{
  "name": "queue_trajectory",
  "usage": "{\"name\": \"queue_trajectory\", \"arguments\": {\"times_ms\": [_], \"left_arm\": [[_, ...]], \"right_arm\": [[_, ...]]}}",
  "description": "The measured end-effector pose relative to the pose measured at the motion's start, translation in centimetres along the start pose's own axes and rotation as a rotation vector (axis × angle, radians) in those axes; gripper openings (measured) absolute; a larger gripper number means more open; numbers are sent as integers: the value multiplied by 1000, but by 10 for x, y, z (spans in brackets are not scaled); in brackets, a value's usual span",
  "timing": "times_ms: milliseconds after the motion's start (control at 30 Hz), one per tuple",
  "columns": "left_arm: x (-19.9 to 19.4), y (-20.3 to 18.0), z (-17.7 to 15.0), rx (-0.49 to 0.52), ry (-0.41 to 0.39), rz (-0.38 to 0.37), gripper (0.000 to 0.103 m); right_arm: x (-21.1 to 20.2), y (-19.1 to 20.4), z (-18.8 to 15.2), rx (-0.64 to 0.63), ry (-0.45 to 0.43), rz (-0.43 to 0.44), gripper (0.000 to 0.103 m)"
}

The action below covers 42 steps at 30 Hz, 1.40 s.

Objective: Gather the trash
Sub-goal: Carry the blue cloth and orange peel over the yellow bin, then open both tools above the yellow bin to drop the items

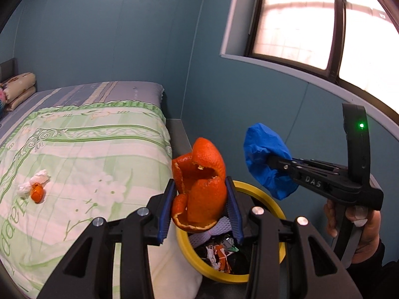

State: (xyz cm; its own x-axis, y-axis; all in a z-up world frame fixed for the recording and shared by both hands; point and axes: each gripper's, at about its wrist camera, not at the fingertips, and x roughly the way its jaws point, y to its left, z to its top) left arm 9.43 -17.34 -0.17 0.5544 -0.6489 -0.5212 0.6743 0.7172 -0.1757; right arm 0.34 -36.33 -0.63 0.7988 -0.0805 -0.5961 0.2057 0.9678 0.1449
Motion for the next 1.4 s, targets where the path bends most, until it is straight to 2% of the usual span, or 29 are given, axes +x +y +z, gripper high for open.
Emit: {"name": "queue_trajectory", "arguments": {"times_ms": [267,533,1400], "left_arm": [[24,-23,0,28,52,-30,37],[43,-34,-9,35,91,-38,37],[99,-25,-38,-20,245,-89,37]], "right_arm": [[14,-22,-13,51,53,10,11],[25,-26,-19,68,93,14,11],[66,-39,-36,83,212,31,12]]}}
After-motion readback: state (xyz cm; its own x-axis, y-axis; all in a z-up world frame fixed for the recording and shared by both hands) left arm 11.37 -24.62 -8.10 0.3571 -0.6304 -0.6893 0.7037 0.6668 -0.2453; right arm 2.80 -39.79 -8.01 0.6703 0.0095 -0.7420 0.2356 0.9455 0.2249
